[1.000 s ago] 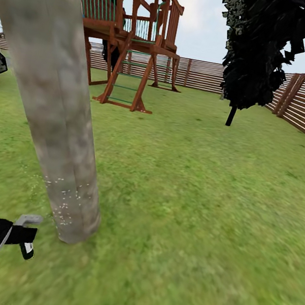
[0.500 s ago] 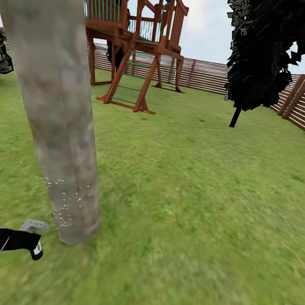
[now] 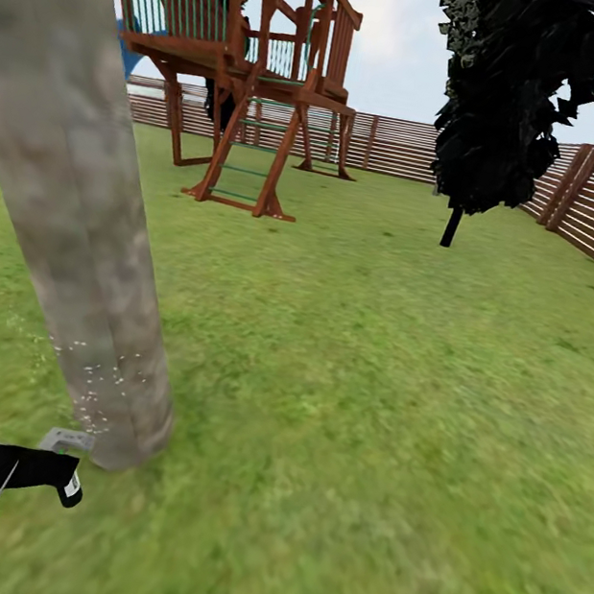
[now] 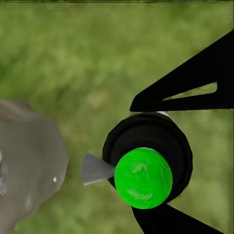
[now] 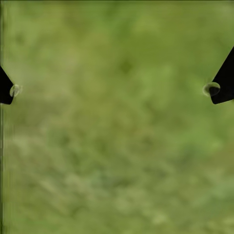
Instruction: In the garden, pick up the pesticide atomizer on the floor and spray pesticide onto both trees until each tree trunk is fully covered.
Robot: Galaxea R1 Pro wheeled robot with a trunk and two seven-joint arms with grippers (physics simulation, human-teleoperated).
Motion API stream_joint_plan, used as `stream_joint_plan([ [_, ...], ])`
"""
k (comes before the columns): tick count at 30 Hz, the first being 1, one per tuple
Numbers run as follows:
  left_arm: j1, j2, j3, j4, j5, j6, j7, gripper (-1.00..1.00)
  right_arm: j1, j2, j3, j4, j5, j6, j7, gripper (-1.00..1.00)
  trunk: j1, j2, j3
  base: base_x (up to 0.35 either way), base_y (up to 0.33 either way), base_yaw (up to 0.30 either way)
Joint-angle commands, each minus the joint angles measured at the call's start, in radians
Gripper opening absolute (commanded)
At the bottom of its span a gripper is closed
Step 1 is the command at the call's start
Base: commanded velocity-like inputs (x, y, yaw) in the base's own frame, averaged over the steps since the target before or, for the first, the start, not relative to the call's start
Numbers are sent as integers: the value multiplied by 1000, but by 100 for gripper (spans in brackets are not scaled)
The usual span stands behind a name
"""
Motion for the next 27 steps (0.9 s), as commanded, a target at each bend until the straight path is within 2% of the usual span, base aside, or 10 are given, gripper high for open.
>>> stream_joint_plan([
  [1, 0, 0, 0, 0, 0, 0, 0, -100, 0, 0, 0, 0, 0, 0, 0, 100, 0, 0, 0, -5, -274, 0],
  [4, -1, 0, -2, 1, -3, 2, 5, -100, 0, 0, 0, 1, 1, 0, 0, 100, 0, 0, 0, 67, -274, 0],
  [7, -2, 2, -2, 3, -4, 77, 8, -100, 0, 0, 0, 1, 1, 0, 0, 100, 0, 0, 0, 110, -275, 0],
  [9, -2, 2, -2, 3, -5, 87, 9, -100, 0, 0, 0, 0, 1, 0, 0, 100, 0, 0, 0, 113, -275, 0],
  [10, -2, 3, -2, 3, -11, 89, 11, -100, 0, 0, -1, 0, 0, 0, 0, 100, 0, 0, 0, 81, -274, 0],
  [13, -2, 1, 2, 3, -66, 99, 13, -100, 0, 1, -1, 0, -1, 0, 0, 100, 0, 0, 0, 16, -275, 108],
  [18, -2, 1, 11, 3, -78, 113, 18, -100, 0, 1, -1, 0, -1, 0, 0, 100, 0, 0, 0, 1, -276, 267],
  [19, -3, 4, 13, 3, -78, 114, 32, -100, 0, 1, -1, 0, -1, 0, 0, 100, 0, 0, 0, 0, -277, 277],
  [22, -3, -2, 14, 4, -71, 123, 136, -100, 0, 1, -1, 0, -1, 0, 0, 100, 0, 0, 0, 0, -277, 278],
  [27, -3, -6, 10, 5, -67, 125, 145, -100, 0, 1, -1, 0, -1, 0, 0, 100, 0, 0, 0, 1, -277, 154],
])
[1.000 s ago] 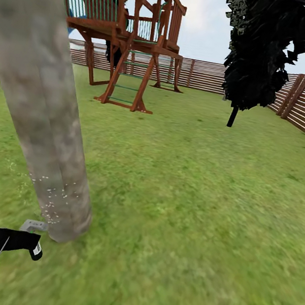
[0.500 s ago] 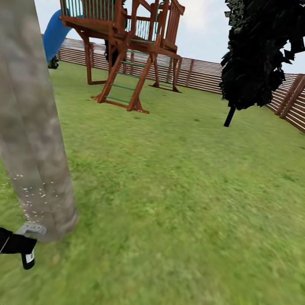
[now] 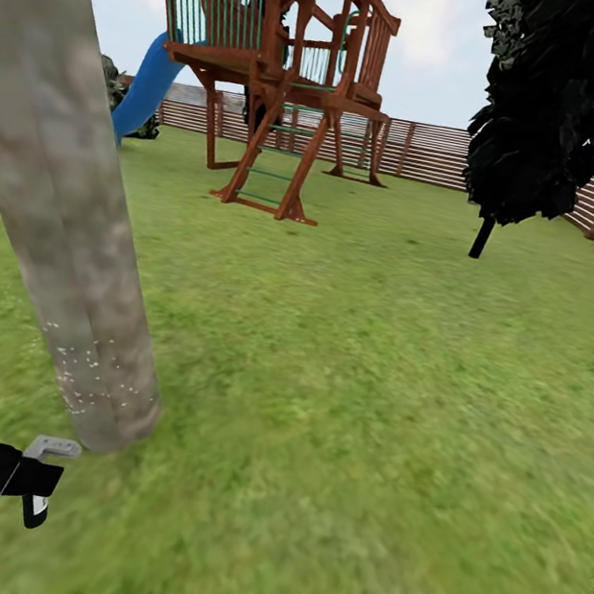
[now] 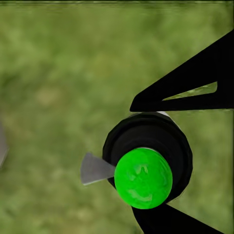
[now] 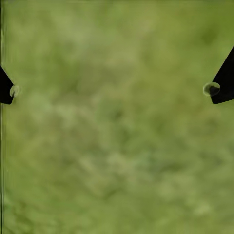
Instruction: In the garden, pick up the pesticide atomizer on the floor and spray pesticide onto both trees until each tree trunk is fully covered.
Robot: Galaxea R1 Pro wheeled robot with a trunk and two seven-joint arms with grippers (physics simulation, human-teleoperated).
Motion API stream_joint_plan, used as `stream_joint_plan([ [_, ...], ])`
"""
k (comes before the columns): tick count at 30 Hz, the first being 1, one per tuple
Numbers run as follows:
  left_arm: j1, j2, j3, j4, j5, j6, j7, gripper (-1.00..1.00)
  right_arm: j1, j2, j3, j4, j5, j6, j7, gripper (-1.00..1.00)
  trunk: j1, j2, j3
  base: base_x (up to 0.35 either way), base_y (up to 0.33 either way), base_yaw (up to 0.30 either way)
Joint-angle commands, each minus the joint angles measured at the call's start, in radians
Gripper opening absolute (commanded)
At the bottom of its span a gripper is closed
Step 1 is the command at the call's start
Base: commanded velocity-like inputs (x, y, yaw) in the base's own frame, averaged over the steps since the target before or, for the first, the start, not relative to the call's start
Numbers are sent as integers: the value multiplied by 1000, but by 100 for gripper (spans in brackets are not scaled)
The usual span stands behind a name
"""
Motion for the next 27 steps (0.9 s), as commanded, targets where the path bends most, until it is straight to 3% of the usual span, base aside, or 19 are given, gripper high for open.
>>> stream_joint_plan([
  [1, 0, 0, 0, 0, -1, 0, 0, -100, 0, 0, 0, 0, 0, 0, 0, 100, 0, 0, 0, 52, -277, 5],
  [11, -1, 1, 6, 0, -2, -1, 1, -100, 0, 0, 1, 0, 0, 0, 0, 100, 0, 0, 0, 186, -232, 25],
  [27, -2, 3, 6, -1, -2, 5, 1, -100, 0, 0, 1, 0, 0, -1, 0, 100, 0, 0, 0, 208, -210, 270],
])
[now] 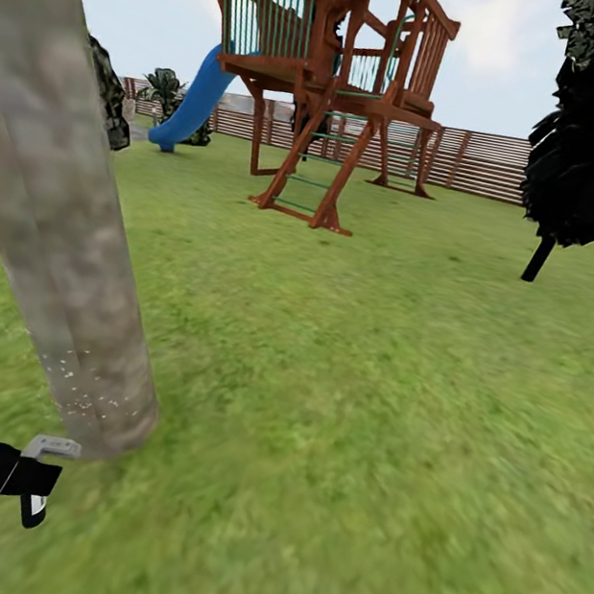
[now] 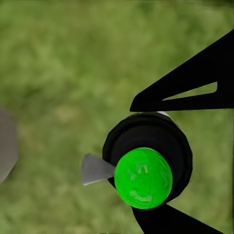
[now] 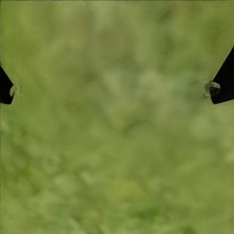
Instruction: In the garden, pick up the pesticide atomizer on the floor and spray pesticide onto both trees until each tree trunk is fully covered.
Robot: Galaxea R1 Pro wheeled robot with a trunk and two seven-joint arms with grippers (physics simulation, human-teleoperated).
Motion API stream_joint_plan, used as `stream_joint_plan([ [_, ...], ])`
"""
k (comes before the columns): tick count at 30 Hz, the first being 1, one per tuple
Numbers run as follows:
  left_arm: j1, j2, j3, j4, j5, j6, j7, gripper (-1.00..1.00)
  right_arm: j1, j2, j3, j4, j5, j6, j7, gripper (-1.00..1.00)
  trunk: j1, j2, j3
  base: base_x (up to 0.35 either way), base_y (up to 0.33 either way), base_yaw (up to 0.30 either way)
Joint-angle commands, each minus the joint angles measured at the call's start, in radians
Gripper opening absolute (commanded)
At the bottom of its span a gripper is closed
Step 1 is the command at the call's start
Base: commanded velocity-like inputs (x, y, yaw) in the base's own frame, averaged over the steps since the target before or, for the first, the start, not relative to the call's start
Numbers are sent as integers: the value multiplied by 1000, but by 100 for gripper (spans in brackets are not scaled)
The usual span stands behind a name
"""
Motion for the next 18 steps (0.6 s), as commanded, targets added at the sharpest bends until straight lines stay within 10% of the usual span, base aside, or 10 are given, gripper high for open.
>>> stream_joint_plan([
  [1, 0, 0, 0, 0, 0, 0, 0, -100, 0, 0, 0, 0, 0, 0, 0, 100, 0, 0, 0, 184, -221, 277],
  [18, 0, 0, 0, 0, 1, 1, 0, -100, 0, 0, 0, 1, 0, 0, 0, 100, 0, 0, 0, 97, -252, 124],
])
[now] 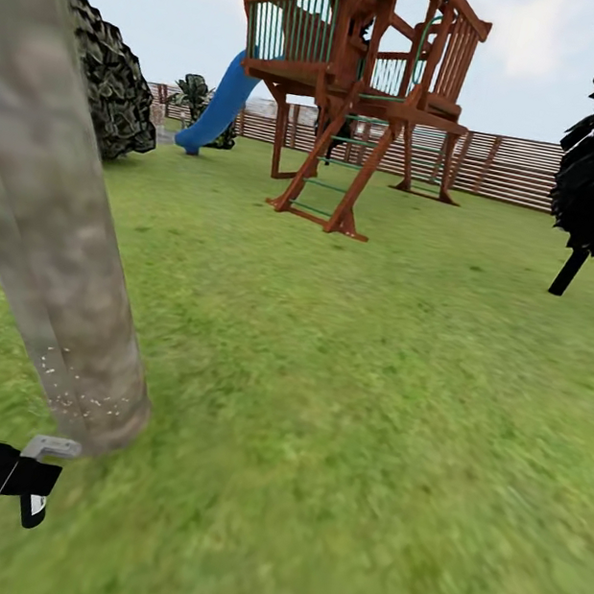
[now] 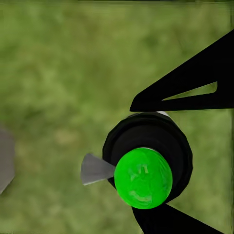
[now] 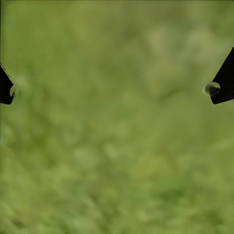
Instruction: In the garden, pick up the pesticide atomizer on the floor and spray pesticide onto both trees until each tree trunk is fully covered.
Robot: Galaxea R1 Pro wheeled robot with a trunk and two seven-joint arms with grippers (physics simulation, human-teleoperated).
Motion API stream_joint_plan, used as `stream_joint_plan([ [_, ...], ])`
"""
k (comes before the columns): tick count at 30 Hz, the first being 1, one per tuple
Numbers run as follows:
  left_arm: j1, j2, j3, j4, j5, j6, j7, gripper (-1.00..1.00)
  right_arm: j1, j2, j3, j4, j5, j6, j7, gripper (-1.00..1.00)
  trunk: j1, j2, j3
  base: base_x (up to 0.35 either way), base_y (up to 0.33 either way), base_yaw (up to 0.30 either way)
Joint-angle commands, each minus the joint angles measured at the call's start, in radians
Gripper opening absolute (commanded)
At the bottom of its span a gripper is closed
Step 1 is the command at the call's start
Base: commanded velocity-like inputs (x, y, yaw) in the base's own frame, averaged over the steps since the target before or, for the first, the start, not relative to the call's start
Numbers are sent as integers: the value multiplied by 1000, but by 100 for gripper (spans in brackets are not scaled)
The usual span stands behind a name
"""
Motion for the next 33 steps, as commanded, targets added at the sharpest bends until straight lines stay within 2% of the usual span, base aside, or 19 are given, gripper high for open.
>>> stream_joint_plan([
  [1, 0, 0, 1, 0, 0, 0, 0, -100, 0, 0, 0, 0, 0, 0, 0, 100, 0, 0, 0, 69, -271, 275],
  [9, 0, 8, 6, 1, -1, 0, 5, -100, 0, 0, 0, 0, 0, 0, 0, 100, 0, 0, 0, 201, -224, 277],
  [10, 0, 10, 17, 0, 0, 0, 24, -100, 0, 0, 0, 0, 0, 0, 0, 100, 0, 0, 0, 270, -196, 277],
  [12, 0, 7, 76, 0, 1, -1, 82, -100, 0, 0, 0, 0, 1, 0, 0, 100, 0, 0, 0, 215, -152, 277],
  [14, 0, 3, 92, 1, 3, 0, 92, -100, 0, 0, 0, 0, 1, 0, 0, 100, 0, 0, 0, 62, -43, 277],
  [18, -2, -2, 92, 1, 4, 6, 89, -100, 0, 0, 0, 0, 1, 0, 0, 100, 0, 0, 0, 5, -3, 277],
  [21, -7, -2, 91, 1, 4, 76, 88, -100, 0, 0, 0, 0, 1, 0, 0, 100, 0, 0, 0, 32, -22, 225],
  [26, -7, -2, 90, 2, 4, 82, 49, -100, 0, 0, 0, 0, 1, 0, 1, 100, 0, 0, 0, 206, -148, 26],
  [33, -6, -2, 90, 2, 3, 82, 46, -100, 0, 0, 0, 0, 2, 0, 2, 100, 0, 0, 0, 238, -171, 0],
])
